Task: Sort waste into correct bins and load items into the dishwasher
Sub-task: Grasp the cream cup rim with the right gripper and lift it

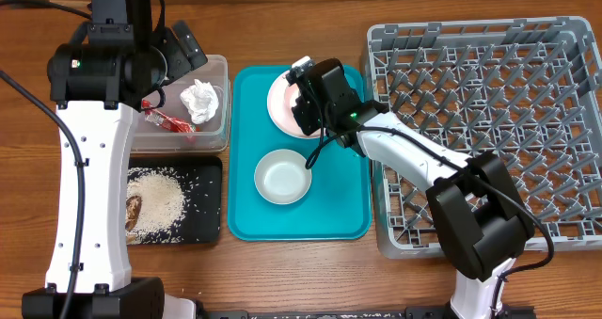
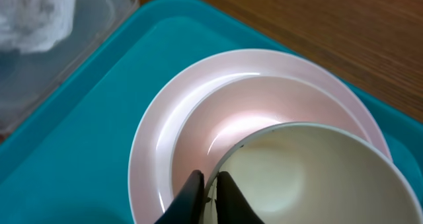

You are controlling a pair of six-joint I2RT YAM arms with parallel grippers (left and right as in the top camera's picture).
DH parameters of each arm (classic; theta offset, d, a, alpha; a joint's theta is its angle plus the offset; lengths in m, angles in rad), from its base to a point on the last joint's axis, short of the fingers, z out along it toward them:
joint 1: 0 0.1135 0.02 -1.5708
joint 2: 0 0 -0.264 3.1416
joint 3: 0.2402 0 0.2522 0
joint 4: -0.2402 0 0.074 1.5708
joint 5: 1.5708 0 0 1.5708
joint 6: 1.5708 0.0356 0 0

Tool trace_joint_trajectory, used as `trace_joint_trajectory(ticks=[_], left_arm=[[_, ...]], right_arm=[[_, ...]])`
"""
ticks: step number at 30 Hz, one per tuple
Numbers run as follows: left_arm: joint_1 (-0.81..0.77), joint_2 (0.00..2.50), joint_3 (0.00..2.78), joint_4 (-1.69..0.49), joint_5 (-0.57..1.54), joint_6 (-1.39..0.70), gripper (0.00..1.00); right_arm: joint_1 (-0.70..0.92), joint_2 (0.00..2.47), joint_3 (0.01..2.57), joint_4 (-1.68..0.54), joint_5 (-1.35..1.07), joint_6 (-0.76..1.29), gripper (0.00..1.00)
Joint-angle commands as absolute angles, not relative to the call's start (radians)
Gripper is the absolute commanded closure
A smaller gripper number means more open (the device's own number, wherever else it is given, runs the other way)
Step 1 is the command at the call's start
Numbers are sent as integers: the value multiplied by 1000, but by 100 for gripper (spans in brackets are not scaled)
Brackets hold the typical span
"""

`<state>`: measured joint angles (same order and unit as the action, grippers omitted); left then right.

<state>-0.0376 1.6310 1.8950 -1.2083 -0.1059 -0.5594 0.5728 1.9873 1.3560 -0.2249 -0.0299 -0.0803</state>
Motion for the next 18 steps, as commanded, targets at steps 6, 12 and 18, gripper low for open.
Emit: trace_joint_trajectory(ticks=[6,12,18], left_arm=[[-40,1618,1914,-1208,-104,-576,0],[-40,1618,1914,-1208,-104,-576,0],[-40,1618,1914,-1208,-104,-576,0]], right_arm=[[574,1873,1376,-231,55,-79,96],[574,1752,1376,-327,47,-75,96],[565,1618,1376,-487,-20,35,96]])
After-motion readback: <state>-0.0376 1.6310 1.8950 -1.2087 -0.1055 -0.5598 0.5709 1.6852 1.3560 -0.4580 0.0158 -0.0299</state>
